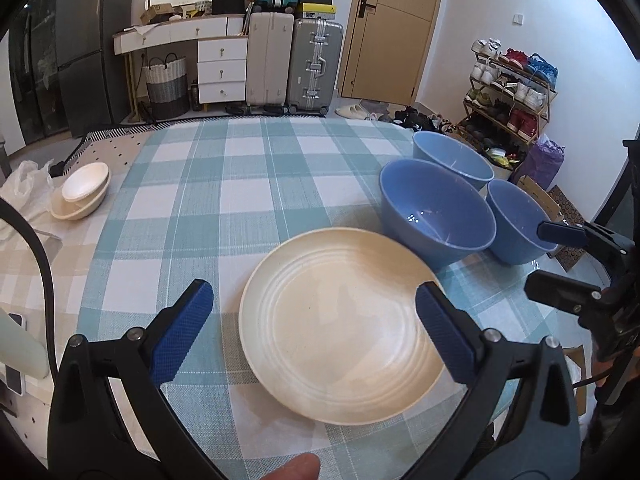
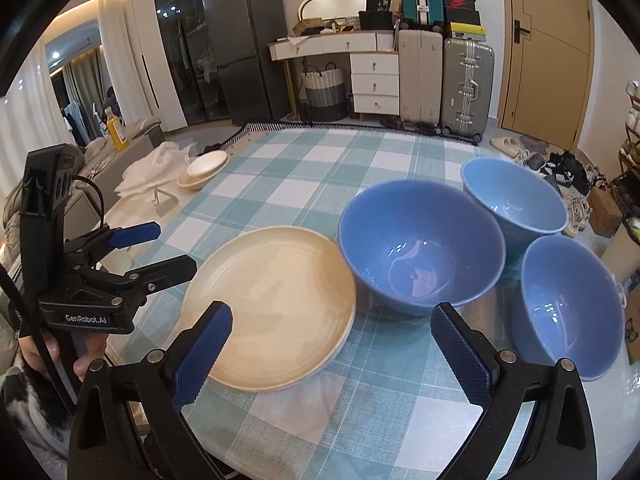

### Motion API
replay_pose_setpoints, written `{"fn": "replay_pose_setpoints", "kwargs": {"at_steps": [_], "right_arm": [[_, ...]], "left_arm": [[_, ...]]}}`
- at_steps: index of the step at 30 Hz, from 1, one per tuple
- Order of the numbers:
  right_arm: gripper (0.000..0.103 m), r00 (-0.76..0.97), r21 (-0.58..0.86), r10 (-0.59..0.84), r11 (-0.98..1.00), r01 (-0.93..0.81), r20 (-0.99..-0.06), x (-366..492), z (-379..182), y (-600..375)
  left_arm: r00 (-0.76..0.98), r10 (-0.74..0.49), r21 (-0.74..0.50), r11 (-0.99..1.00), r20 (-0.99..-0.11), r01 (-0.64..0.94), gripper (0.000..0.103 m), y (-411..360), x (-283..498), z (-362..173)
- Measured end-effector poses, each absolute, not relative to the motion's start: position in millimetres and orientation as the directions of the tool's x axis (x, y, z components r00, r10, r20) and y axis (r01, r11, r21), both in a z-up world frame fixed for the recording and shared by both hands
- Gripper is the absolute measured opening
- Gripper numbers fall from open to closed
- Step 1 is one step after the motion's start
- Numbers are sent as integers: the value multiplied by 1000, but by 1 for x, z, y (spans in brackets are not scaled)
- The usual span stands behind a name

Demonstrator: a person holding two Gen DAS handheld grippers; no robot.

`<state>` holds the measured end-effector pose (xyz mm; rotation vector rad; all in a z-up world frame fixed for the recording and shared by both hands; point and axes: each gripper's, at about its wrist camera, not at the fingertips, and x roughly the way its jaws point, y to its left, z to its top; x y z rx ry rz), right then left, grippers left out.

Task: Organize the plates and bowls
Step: 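Move both open tools over to the light-blue bowls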

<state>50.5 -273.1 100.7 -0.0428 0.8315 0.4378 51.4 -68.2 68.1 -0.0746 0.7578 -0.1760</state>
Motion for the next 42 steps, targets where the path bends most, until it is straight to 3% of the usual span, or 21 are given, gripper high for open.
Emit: {"fn": "replay_pose_setpoints", "kwargs": {"at_steps": [27, 42], "right_arm": [[102, 773, 145, 310, 950, -277, -554, 23, 216, -401], [102, 788, 164, 245, 969, -184, -565, 43, 234, -452]], "left_arm": [[760, -223, -76, 972, -611, 224, 101, -155, 59, 165], [744, -253, -61, 959, -619, 276, 101, -205, 93, 188]]}}
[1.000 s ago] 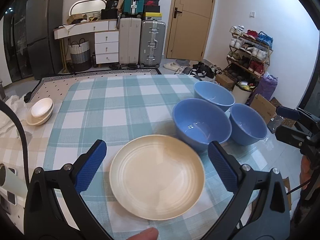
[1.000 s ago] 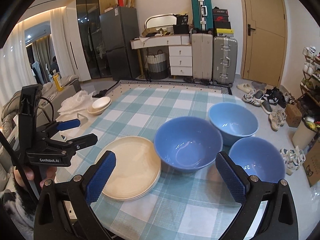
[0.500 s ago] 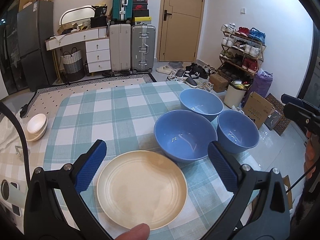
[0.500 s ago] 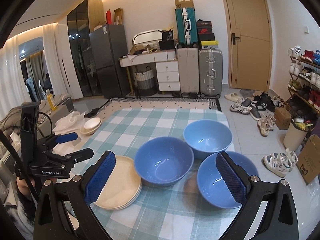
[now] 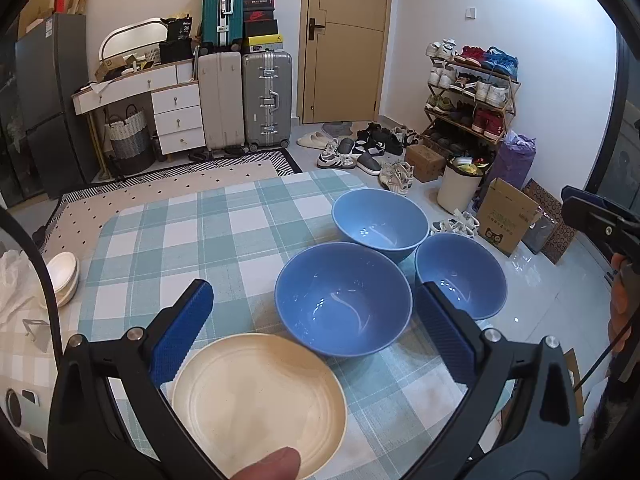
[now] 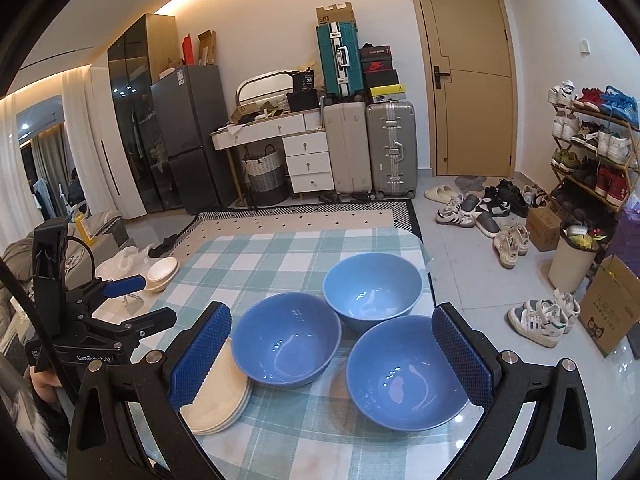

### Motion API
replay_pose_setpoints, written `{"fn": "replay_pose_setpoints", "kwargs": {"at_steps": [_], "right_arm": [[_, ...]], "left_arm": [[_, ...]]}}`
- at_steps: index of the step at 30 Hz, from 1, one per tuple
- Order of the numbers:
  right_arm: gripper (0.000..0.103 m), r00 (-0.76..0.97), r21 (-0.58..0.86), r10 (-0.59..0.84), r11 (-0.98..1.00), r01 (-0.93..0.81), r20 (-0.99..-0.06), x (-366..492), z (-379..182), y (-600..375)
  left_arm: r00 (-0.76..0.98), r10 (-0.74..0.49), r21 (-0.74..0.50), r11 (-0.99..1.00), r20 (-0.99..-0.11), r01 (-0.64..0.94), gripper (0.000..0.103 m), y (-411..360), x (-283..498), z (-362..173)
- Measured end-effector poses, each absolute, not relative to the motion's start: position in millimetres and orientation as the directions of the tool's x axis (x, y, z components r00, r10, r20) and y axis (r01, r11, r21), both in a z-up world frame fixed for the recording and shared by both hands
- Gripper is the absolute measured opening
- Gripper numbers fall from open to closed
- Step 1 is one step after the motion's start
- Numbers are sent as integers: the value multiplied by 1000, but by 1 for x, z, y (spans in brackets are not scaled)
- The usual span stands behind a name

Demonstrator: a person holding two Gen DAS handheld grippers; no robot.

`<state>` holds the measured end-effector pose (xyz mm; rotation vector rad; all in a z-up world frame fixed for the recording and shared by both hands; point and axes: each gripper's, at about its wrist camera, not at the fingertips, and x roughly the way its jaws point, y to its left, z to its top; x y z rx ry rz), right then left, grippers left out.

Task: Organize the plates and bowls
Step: 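Move both open tools over to the light-blue bowls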

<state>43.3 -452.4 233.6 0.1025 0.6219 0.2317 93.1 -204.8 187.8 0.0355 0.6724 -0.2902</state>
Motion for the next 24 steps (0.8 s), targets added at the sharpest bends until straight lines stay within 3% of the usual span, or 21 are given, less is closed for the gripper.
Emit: {"fn": "replay_pose_setpoints", "kwargs": {"at_steps": [24], "right_arm": [[102, 721, 174, 228, 973, -151, -654, 137, 210, -469]], "left_arm": [[684, -248, -100, 963, -686, 250, 101, -225, 206, 167]]}}
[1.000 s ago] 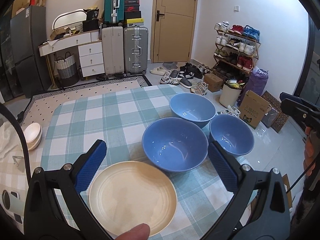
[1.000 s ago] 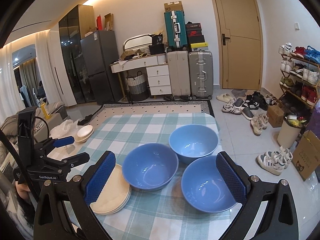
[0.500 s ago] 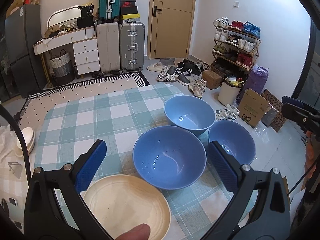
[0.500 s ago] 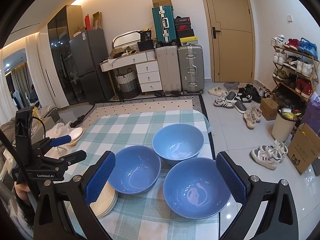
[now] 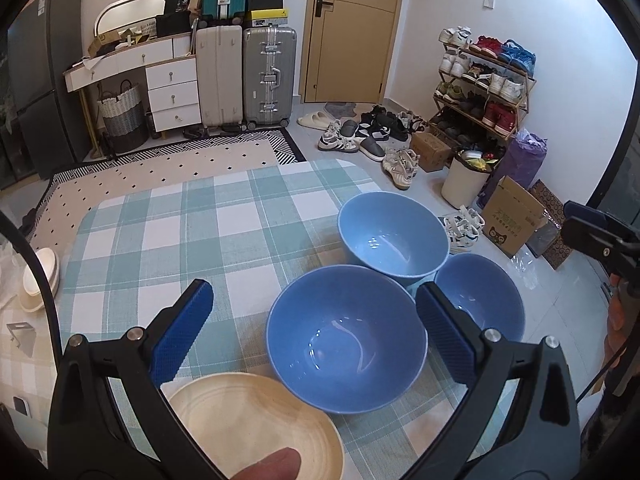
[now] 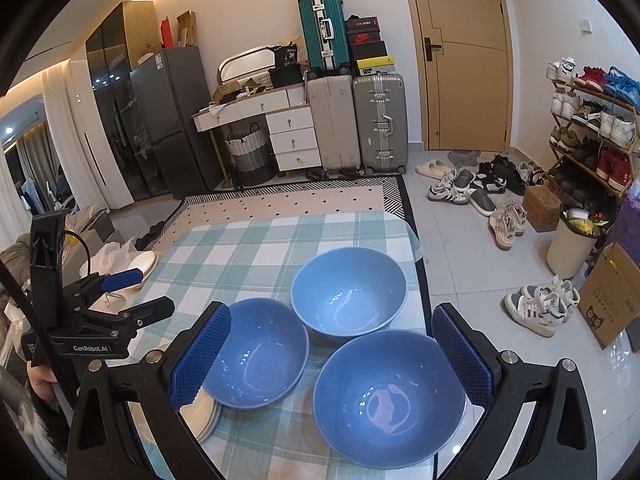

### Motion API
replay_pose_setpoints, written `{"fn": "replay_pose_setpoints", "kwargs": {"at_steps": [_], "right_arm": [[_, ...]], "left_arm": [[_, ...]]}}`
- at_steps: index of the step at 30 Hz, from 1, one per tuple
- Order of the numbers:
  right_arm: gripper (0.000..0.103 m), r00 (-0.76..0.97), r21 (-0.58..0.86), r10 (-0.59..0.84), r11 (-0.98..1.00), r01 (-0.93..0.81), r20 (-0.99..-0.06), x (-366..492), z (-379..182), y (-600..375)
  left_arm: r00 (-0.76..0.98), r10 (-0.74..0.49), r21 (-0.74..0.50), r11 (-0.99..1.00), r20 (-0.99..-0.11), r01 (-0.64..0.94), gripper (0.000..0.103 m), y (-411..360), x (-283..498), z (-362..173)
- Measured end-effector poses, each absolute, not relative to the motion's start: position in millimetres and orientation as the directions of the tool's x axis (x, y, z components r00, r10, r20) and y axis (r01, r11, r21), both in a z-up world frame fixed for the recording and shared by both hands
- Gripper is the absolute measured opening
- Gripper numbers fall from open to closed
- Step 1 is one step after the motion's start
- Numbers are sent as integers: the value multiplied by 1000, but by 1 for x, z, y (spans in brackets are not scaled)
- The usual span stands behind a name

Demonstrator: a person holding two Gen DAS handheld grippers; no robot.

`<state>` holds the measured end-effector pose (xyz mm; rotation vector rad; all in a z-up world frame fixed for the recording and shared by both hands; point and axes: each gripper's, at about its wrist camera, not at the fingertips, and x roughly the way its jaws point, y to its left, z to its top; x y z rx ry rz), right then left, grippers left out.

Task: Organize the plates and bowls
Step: 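Move both open tools over to the light-blue bowls, then position both tools around the rim of a large light-blue bowl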

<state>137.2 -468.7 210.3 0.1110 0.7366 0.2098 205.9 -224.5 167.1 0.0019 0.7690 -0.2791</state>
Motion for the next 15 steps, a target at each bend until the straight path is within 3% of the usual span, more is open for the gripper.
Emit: {"fn": "replay_pose_setpoints", "kwargs": {"at_steps": [15], "right_arm": [[102, 663, 195, 214, 975, -103, -718, 194, 167, -491]], "left_arm": [[636, -248, -118, 963, -730, 241, 101, -243, 268, 137]]}}
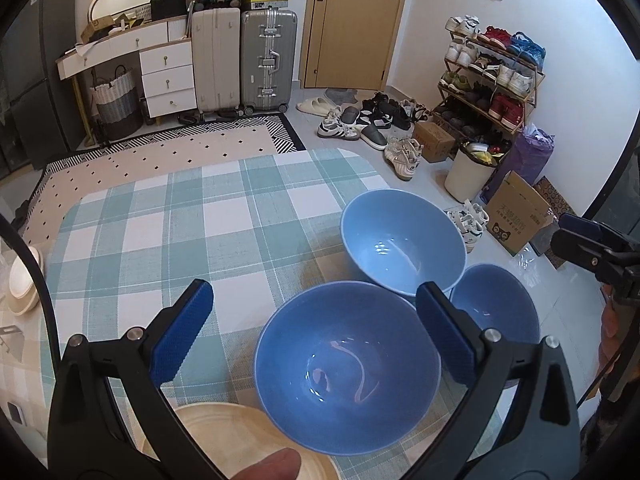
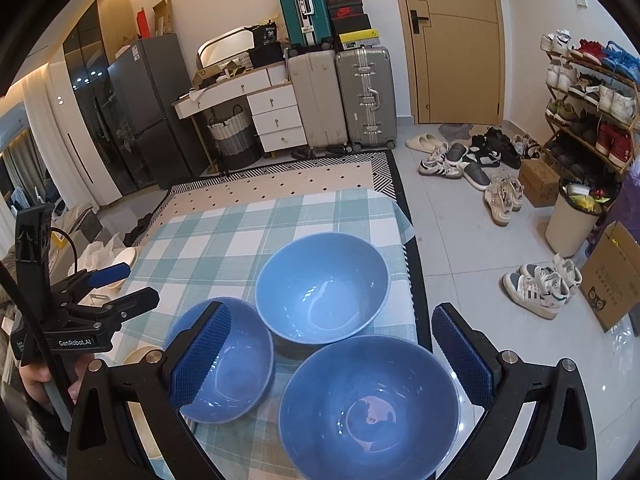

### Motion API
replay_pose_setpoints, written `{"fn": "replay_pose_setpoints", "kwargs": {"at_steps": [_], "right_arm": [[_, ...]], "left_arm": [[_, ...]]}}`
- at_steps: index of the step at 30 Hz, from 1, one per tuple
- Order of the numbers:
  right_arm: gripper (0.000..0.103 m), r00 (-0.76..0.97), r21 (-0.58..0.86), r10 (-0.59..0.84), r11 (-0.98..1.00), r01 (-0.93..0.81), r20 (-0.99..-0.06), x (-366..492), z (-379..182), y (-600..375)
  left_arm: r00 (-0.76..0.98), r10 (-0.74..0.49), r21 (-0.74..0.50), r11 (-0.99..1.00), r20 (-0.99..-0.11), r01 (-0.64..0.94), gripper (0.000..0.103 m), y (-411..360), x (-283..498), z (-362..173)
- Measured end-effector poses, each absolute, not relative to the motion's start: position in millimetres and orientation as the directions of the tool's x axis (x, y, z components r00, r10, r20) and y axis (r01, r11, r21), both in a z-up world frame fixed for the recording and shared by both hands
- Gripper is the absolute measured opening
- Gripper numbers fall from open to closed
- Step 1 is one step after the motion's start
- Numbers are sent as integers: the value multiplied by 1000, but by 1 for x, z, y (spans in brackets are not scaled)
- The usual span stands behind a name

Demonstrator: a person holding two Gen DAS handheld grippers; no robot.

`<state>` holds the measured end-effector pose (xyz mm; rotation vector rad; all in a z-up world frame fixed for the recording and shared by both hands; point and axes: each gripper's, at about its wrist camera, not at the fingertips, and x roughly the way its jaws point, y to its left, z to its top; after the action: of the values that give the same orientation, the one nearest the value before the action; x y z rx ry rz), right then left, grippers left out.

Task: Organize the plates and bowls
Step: 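Position both tools around the rim of a large light-blue bowl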

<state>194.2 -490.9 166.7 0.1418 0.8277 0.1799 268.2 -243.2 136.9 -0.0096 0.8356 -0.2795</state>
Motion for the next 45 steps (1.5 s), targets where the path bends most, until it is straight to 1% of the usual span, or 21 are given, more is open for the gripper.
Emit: {"fn": "replay_pose_setpoints", "kwargs": {"at_steps": [9, 22, 36, 41, 43, 45], "right_arm": [[102, 642, 197, 210, 976, -93, -737, 215, 148, -497], [102, 591, 202, 195, 978, -55, -783, 250, 109, -508], [102, 575, 199, 195, 978, -56, -795, 271, 84, -512], [96, 554, 195, 185, 980, -40, -812, 279, 71, -514], [94, 546, 198, 189, 979, -42, -816, 281, 66, -513], [91, 541, 194, 186, 980, -43, -820, 282, 64, -513]], "left_arm": [[614, -240, -111, 964, -752, 241, 101, -253, 295, 119], [552, -241, -128, 963, -799, 235, 101, -275, 341, 79], [508, -240, -137, 963, -828, 232, 101, -288, 368, 49], [489, -236, -136, 963, -840, 232, 99, -292, 377, 38], [487, -243, -144, 962, -839, 232, 95, -292, 380, 36], [483, -252, -154, 960, -839, 234, 93, -291, 381, 33]]}}
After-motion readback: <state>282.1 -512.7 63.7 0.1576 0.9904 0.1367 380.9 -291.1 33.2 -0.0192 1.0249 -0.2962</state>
